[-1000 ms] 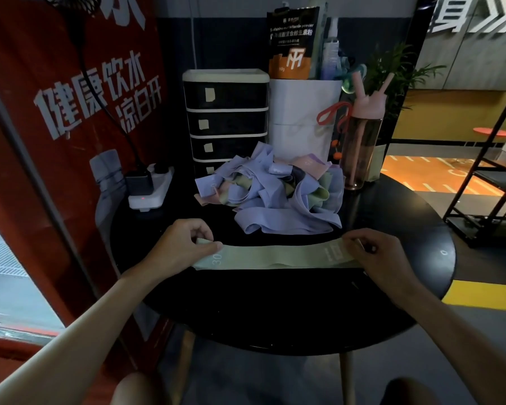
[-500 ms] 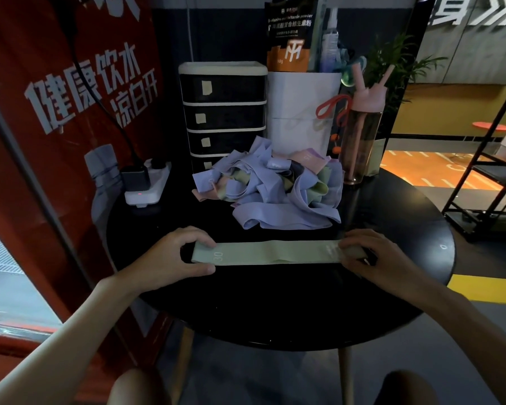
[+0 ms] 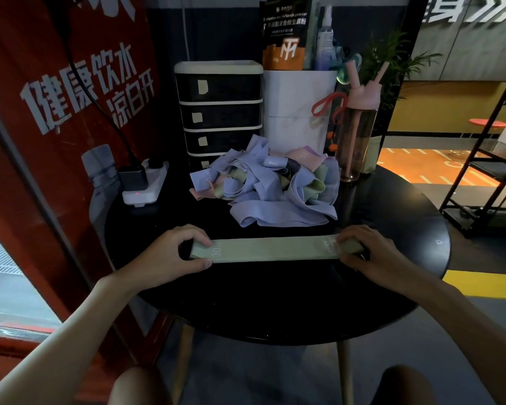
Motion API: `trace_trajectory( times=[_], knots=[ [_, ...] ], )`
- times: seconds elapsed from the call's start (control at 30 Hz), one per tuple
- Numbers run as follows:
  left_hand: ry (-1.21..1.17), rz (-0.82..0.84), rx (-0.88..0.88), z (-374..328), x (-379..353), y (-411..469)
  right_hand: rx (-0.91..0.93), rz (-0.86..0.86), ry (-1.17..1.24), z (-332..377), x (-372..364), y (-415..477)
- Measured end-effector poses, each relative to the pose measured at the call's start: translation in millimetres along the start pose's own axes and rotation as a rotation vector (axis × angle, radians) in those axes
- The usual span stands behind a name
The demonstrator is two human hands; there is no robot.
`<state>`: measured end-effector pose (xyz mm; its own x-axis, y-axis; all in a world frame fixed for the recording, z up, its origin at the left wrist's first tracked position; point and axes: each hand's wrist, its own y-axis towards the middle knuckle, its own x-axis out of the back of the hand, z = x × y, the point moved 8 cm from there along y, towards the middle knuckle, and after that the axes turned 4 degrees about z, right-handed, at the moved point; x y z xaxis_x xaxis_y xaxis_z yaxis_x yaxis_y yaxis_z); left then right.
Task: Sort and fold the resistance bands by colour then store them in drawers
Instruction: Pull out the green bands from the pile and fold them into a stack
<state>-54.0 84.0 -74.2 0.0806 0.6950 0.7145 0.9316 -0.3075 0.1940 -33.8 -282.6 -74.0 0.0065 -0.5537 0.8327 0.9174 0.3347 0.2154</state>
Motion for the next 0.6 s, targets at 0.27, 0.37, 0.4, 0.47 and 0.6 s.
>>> trace_trajectory(
  times=[0.27,0.37,0.4,0.47,0.6],
  knots=[
    [0.078,0.064,0.004,-11,-3,2,-0.027,0.041,-0.093,1,-3,-1],
    [0.204,0.004,-0.048,-43,-2,13,-0.038,0.028,-0.123,2,-5,-1],
    [0.218,-0.028,-0.076,-59,-4,18,-0.037,0.021,-0.126,1,-4,-1],
    [0.200,-0.054,-0.145,-90,-19,30,-0.039,0.019,-0.124,1,-4,-1],
    [0.172,0.073,-0.232,-129,-67,62,-0.029,0.020,-0.104,3,-3,-1]
  ],
)
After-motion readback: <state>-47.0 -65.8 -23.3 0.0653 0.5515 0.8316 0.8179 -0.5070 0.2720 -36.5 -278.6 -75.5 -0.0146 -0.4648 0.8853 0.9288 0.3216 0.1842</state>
